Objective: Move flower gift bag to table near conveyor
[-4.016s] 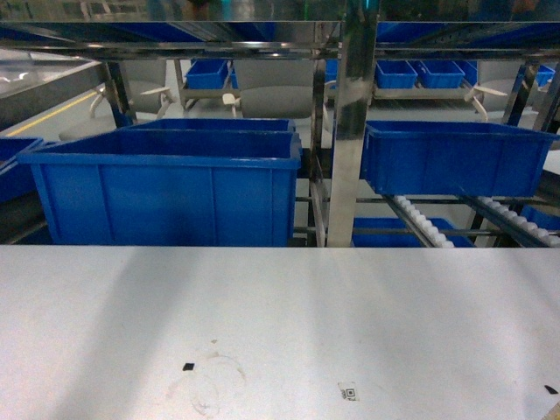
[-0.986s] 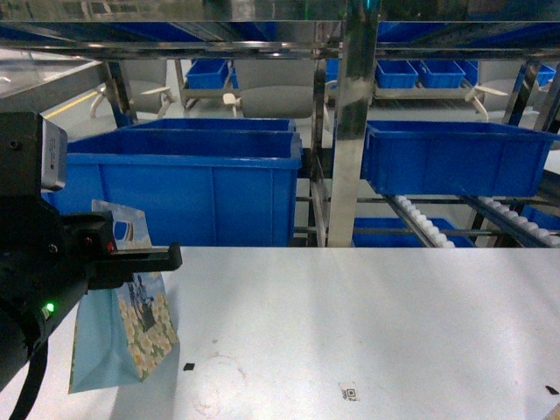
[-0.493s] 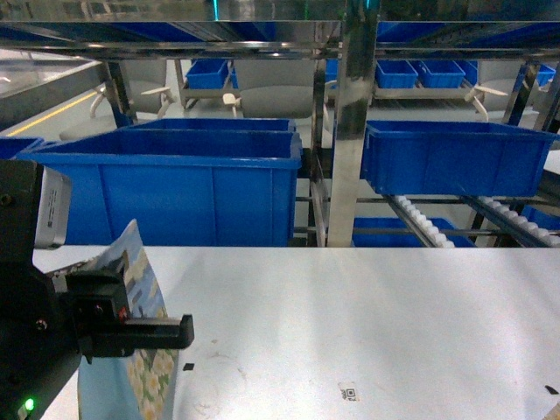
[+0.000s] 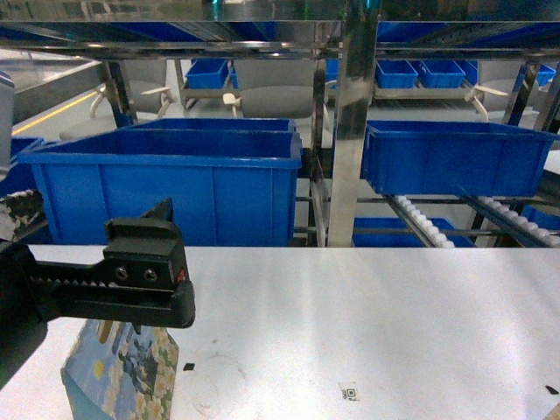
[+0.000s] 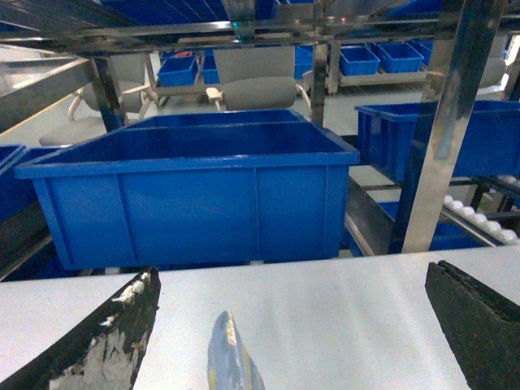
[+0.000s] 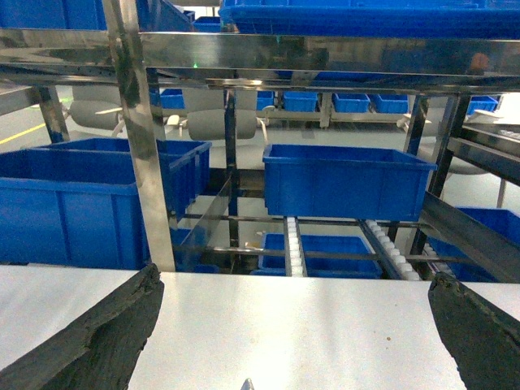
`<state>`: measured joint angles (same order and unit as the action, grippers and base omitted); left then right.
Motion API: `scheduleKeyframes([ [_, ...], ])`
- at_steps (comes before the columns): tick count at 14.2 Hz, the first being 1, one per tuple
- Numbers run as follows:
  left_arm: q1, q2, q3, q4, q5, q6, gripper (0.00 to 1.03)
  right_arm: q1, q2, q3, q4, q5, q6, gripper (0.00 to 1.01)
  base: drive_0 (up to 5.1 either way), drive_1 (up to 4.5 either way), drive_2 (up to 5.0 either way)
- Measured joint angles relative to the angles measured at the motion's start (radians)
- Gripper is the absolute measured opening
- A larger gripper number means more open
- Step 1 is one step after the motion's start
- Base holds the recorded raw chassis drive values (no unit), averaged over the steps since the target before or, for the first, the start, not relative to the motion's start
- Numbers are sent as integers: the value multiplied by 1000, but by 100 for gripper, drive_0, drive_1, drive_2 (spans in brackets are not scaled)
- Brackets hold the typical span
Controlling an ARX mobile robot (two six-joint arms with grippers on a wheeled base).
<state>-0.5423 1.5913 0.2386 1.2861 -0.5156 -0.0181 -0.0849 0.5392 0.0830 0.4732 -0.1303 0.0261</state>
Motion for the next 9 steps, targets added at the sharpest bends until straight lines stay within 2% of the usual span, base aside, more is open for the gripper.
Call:
scheduleKeyframes([
  [5, 68, -216, -6, -10, 77, 45, 98, 0, 0, 0, 0, 0, 0, 98, 0, 0, 0],
  [9, 125, -488, -132, -187, 143, 53, 98, 0, 0, 0, 0, 0, 0, 98, 0, 0, 0],
])
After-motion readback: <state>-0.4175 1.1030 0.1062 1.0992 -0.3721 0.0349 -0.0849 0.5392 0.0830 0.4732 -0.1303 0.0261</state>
